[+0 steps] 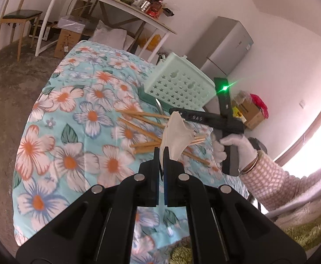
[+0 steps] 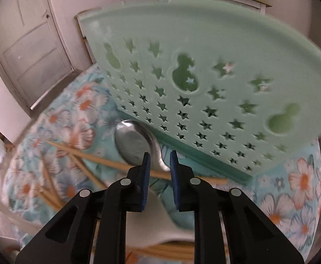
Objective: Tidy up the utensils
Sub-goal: 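Reach the right tool to the green caddy rim while the left tool holds the spatula, then grip the caddy wall with the right tool and lift it toward the left tool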
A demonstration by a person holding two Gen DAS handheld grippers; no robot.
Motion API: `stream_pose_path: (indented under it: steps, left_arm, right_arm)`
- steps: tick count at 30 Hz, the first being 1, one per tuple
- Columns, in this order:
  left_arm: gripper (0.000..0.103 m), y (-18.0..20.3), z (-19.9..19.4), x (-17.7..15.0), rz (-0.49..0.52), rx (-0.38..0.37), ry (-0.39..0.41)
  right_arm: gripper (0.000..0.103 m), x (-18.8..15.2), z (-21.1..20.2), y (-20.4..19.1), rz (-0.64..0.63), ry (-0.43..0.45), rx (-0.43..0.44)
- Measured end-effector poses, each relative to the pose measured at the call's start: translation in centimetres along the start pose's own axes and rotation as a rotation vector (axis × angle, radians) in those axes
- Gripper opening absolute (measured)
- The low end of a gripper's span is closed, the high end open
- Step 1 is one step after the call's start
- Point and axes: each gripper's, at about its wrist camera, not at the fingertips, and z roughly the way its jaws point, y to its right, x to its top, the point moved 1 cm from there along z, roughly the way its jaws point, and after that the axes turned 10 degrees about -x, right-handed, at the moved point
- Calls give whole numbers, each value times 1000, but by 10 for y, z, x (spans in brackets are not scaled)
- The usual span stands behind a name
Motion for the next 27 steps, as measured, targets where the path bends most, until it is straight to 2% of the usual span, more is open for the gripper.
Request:
stream_pose_path:
  steps: [3,8,12,15,17,24,27]
  left_arm:
    - [2,-11,3,4,-21,6,3]
    - [2,-28,5,6,-58,6,10]
    - [2,-36,6,7,-70,3,11]
    - [2,-42,6,7,-84,8,15]
    - [2,-46,3,6,-93,11,20]
    - [2,-53,-10,3,-119,30,46]
    - [2,-54,-16,2,-123,35,55]
  right_arm:
    - [18,-1,13,0,-1,-36,3]
    - [17,-9,10,4,39,-92,47]
    - [17,-11,1,-8,-45,-65,-6]
    - [18,-6,-12,-30,-141,19,-8]
    - [19,-3,-12,-43,-185,35,-16]
    - [21,9,0,-71,-242,42,-62]
    - [23,12,-7,-83,-256,61,-74]
